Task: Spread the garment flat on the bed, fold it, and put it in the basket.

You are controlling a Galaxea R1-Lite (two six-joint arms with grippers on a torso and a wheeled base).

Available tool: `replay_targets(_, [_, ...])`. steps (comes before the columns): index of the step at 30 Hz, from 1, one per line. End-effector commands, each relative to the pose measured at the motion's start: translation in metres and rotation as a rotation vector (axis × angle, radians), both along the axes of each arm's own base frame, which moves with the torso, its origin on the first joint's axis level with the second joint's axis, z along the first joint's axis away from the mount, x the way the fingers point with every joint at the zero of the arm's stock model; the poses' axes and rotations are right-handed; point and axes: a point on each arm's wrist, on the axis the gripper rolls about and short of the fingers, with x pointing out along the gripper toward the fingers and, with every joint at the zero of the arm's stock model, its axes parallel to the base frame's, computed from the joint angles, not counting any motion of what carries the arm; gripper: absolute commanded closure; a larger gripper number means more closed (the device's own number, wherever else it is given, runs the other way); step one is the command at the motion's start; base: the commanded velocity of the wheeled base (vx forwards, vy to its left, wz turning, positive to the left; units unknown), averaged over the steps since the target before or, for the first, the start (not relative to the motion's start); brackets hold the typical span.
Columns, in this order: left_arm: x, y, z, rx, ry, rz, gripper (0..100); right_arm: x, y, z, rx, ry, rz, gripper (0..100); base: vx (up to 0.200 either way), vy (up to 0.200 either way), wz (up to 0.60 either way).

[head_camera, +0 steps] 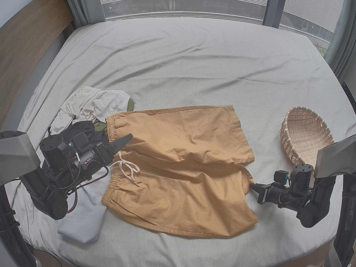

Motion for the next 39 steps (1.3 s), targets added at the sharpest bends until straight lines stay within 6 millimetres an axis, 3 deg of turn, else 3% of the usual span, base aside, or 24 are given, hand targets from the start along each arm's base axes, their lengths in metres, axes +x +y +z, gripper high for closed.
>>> replay_targets(1, [0.0, 0.0, 0.0, 0.0, 0.0, 0.0, 0, 0.002, -0.007, 0.019, 0.013, -0.069, -0.021, 100, 0.0, 0.0, 0.0])
replay_targets(10, [0.0, 0.0, 0.0, 0.0, 0.0, 0.0, 0, 0.012, -0.022, 0.03, 0.018, -0.126, -0.077, 100, 0.0, 0.0, 0.0])
replay_targets(15, [0.0, 0.0, -0.001, 0.003, 0.003, 0.001, 0, 0.029, -0.024, 0.038, 0.026, -0.194, -0.108, 100, 0.0, 0.0, 0.0])
replay_targets(24, [-0.002, 0.003, -0.006, 0.01, 0.024, 0.009, 0, 0.037, -0.02, 0.024, 0.016, -0.172, -0.126, 100, 0.0, 0.0, 0.0])
replay_targets(25, [-0.002, 0.004, -0.006, 0.01, 0.025, 0.01, 0, 0.039, -0.02, 0.027, 0.022, -0.183, -0.129, 0, 0.0, 0.0, 0.0])
replay_targets(28, [-0.006, 0.006, -0.01, 0.014, 0.048, 0.018, 0, 0.04, -0.02, 0.03, 0.025, -0.193, -0.132, 0, 0.0, 0.0, 0.0])
replay_targets(30, [-0.016, 0.01, -0.017, 0.025, 0.093, 0.022, 0, 0.019, -0.018, 0.05, 0.037, -0.204, -0.121, 0, 0.0, 0.0, 0.0])
replay_targets(33, [-0.024, 0.016, -0.024, 0.033, 0.137, 0.039, 0, 0.002, -0.013, 0.061, 0.053, -0.2, -0.101, 0, 0.0, 0.0, 0.0])
replay_targets(39, [-0.043, 0.032, -0.038, 0.045, 0.236, 0.079, 0, -0.022, -0.013, 0.06, 0.044, -0.148, -0.088, 0, 0.0, 0.0, 0.0])
